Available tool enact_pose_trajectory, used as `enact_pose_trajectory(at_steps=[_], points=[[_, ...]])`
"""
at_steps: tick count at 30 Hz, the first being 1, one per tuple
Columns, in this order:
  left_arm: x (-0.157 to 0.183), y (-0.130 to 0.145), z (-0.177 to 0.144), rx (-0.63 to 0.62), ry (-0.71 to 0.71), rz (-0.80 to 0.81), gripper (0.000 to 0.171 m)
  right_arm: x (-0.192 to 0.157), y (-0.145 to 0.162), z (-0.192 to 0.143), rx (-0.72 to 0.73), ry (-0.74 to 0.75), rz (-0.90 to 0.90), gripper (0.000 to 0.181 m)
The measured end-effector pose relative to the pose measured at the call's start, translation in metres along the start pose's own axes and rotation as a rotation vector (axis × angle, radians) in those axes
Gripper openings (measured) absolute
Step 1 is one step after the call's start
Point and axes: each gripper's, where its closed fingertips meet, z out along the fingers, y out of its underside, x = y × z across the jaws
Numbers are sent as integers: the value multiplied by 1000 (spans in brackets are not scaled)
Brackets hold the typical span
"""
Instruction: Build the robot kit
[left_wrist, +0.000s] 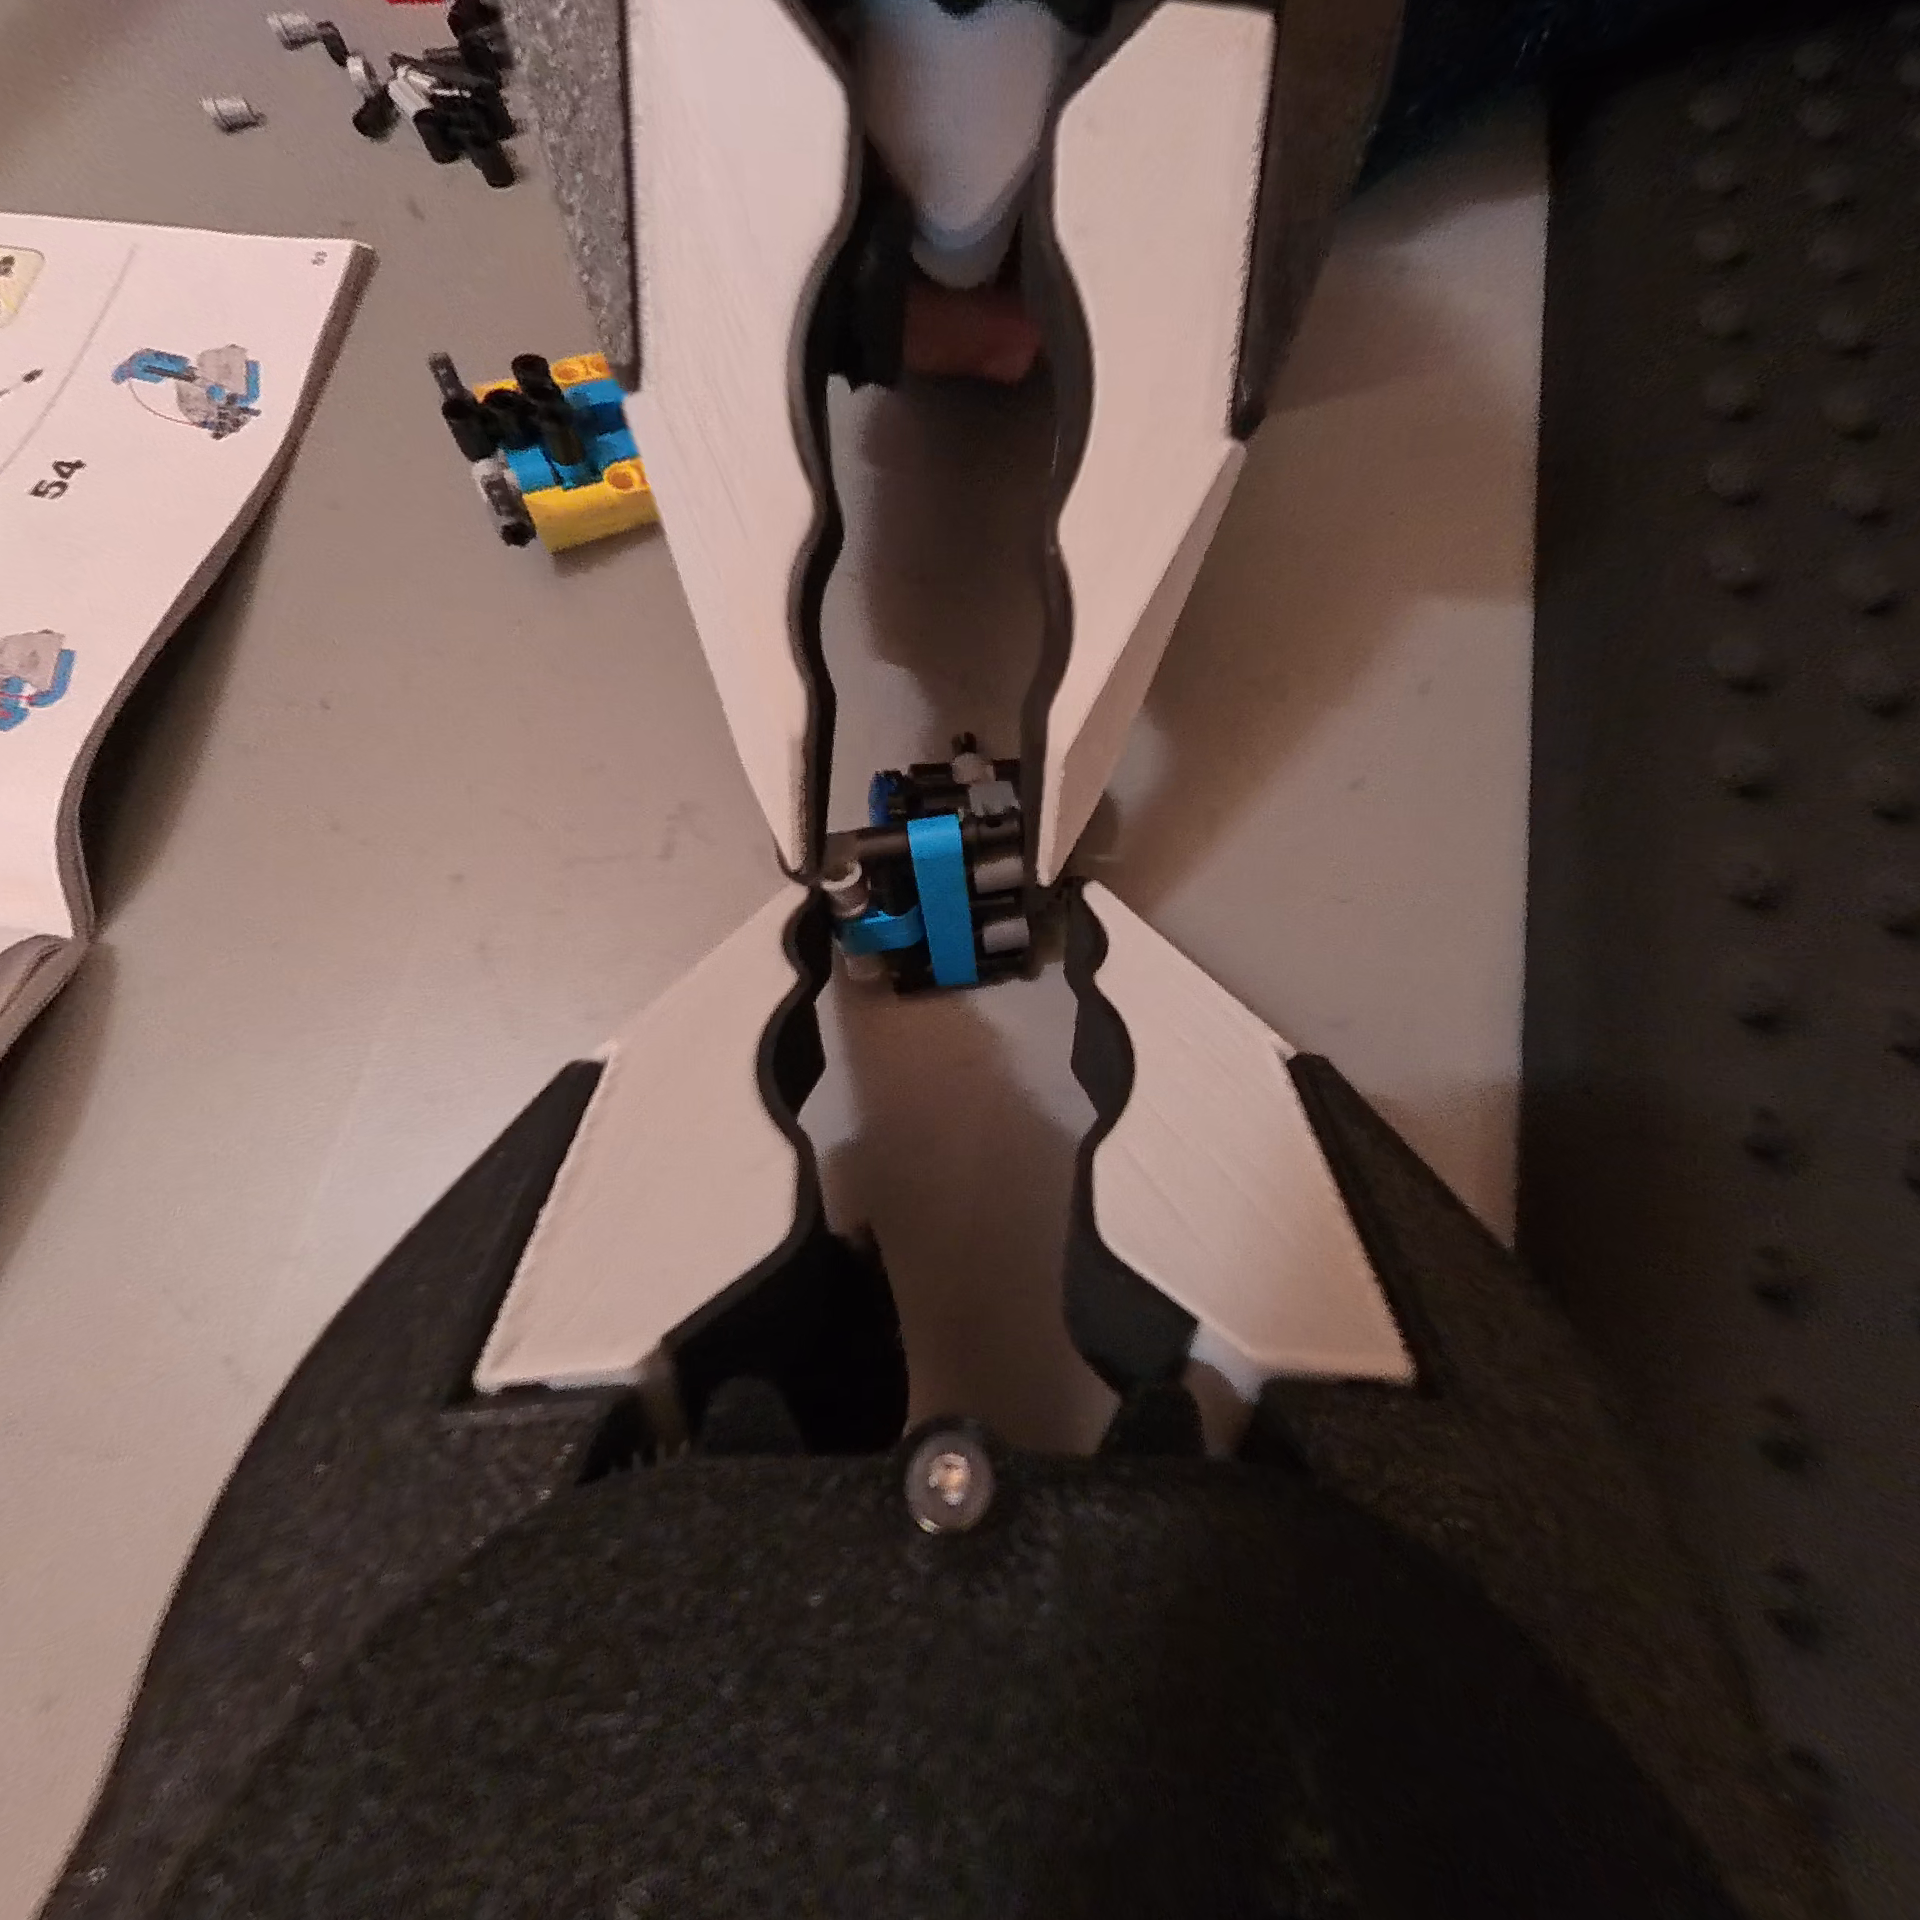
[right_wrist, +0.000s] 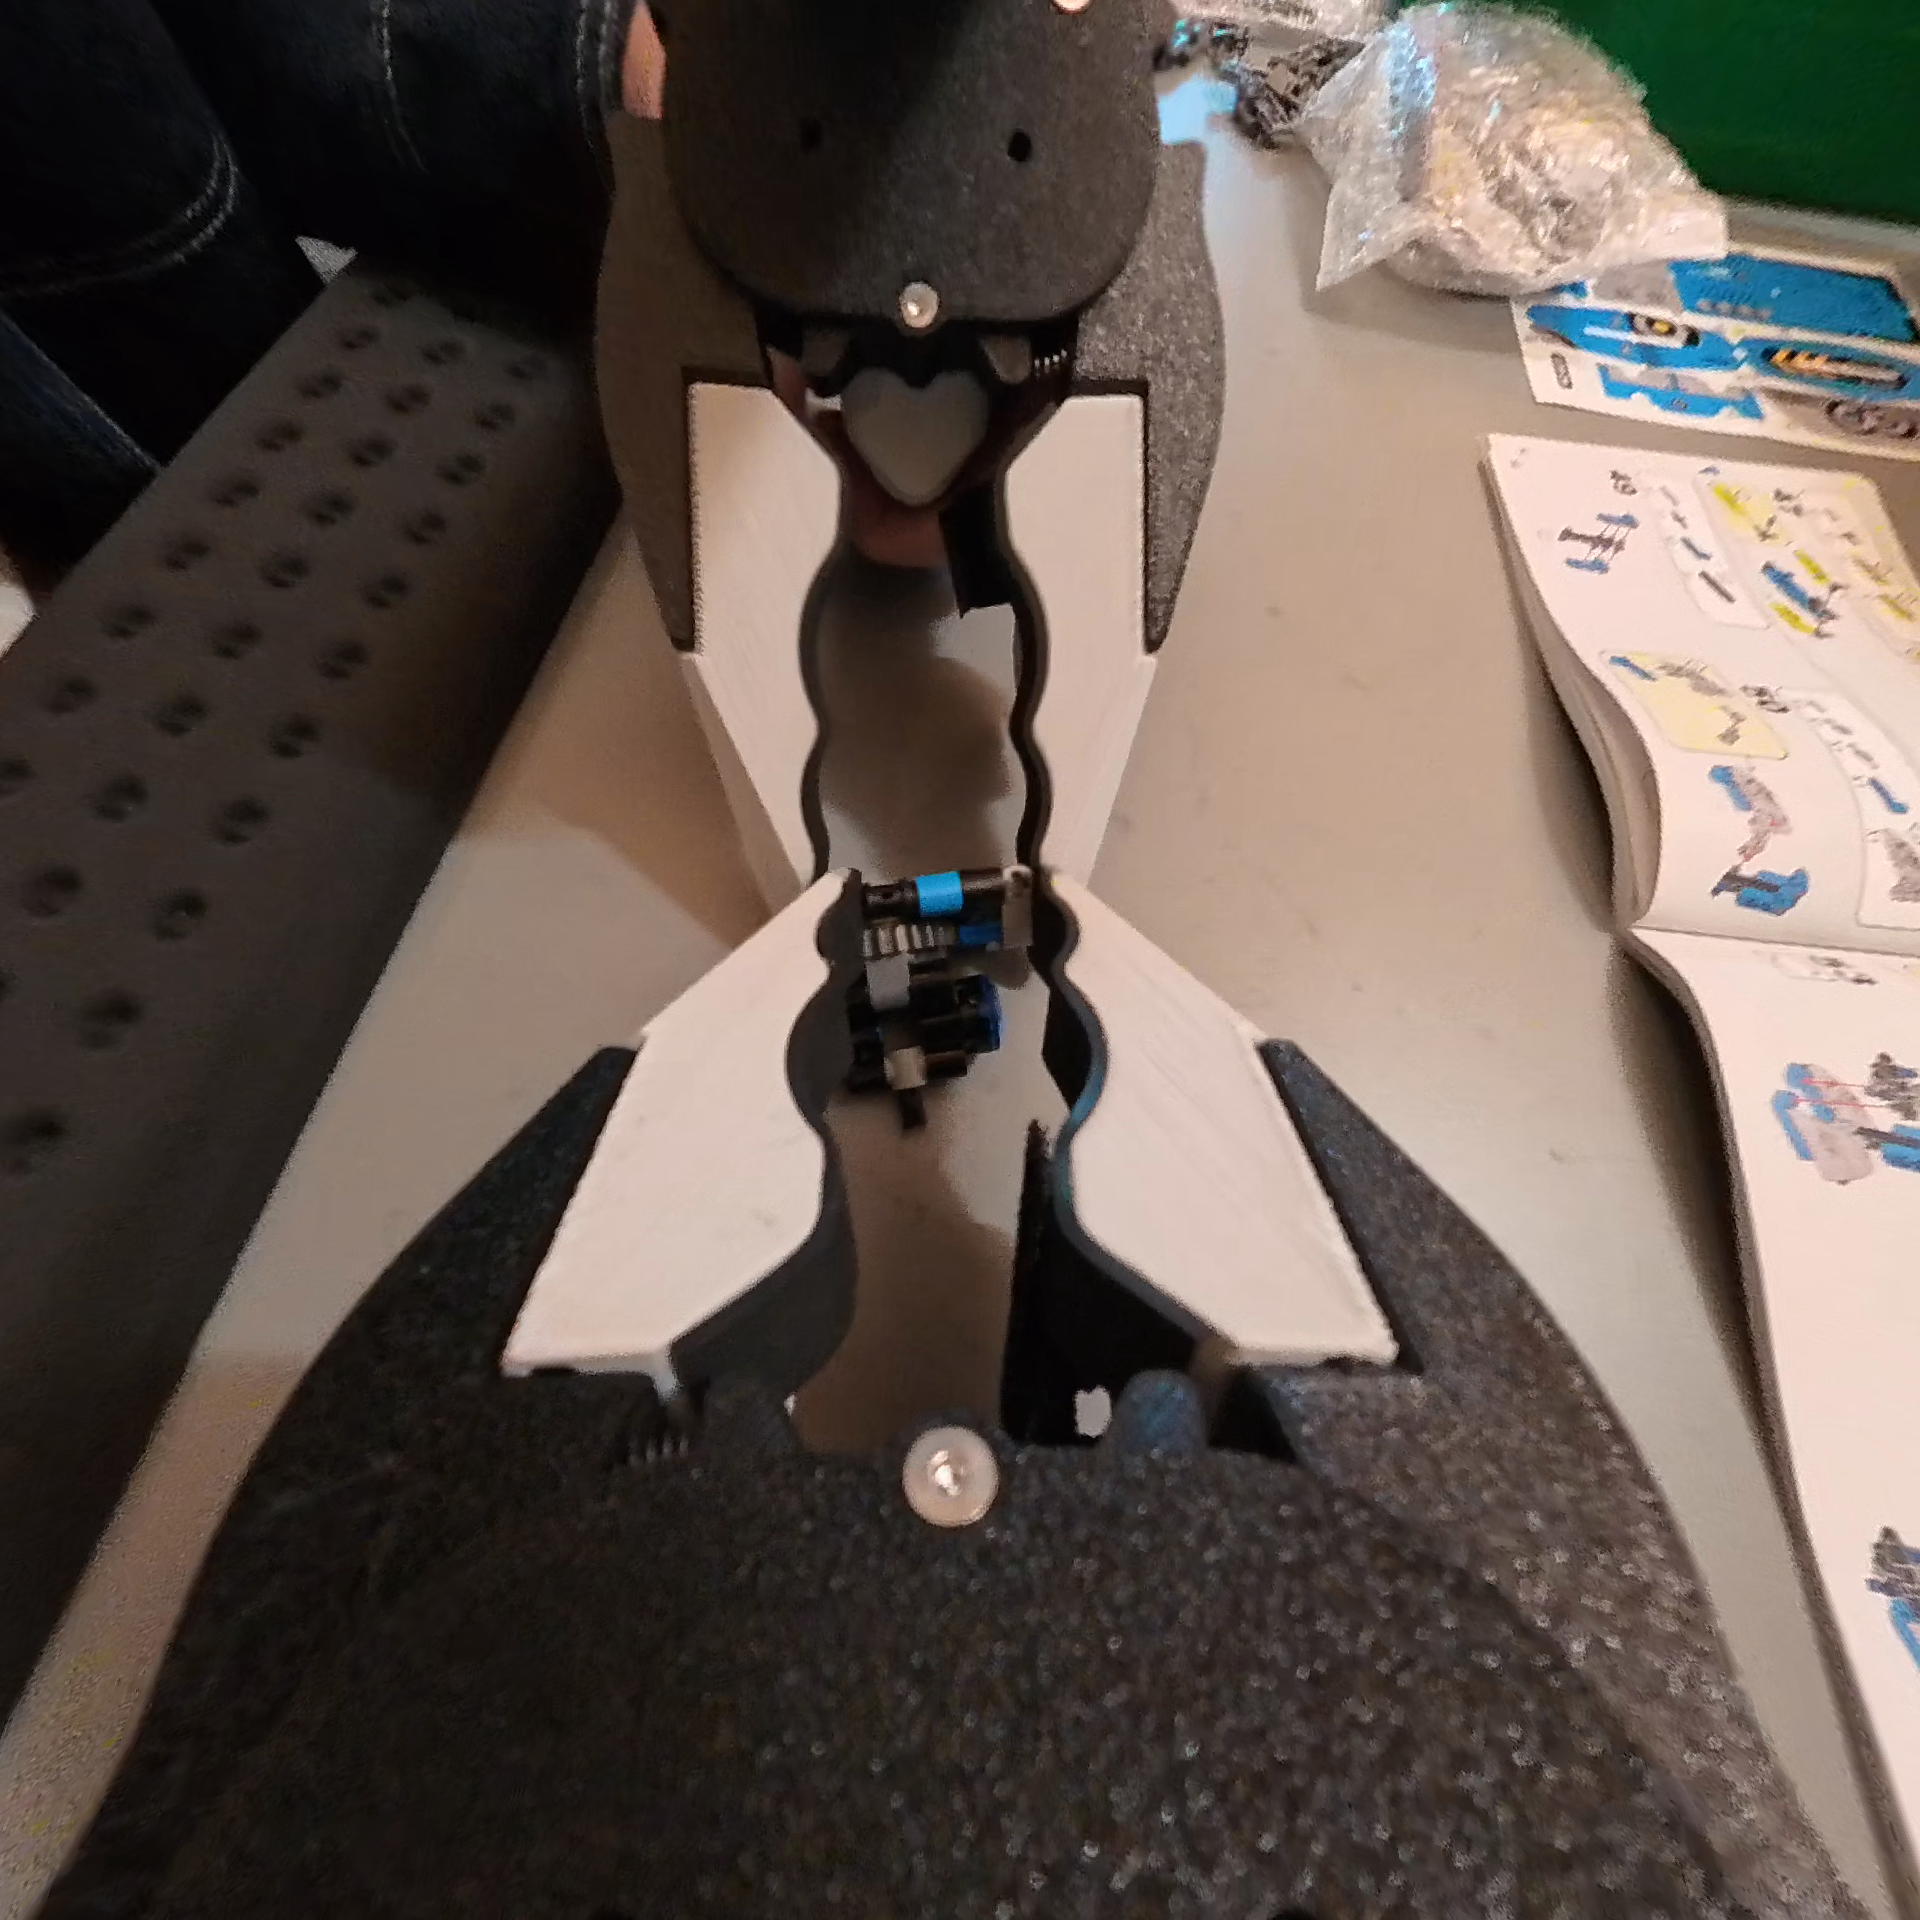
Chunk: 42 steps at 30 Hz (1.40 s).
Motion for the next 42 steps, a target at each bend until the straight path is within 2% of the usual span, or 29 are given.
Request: enact_pose_trajectory(at_steps=[8, 14, 20, 36, 40, 42], points=[[1, 0, 1, -2, 45, -20, 43, -3, 2, -5, 7, -62, -8, 26], [1, 0, 1, 0, 50, -22, 43, -3, 0, -1, 3, -54, -49, 26], [3, 0, 1, -3, 56, -17, 43, -4, 2, -2, -7, -112, 15, 24], [7, -1, 3, -4, 55, 11, 42, -8, 2, -3, -3, -156, 68, 22], [-1, -8, -3, 44, 38, -29, 42, 0, -5, -9, 35, -146, 140, 25], [-7, -7, -4, 45, 1, -41, 42, 9, -5, -13, 46, -96, 167, 28]])
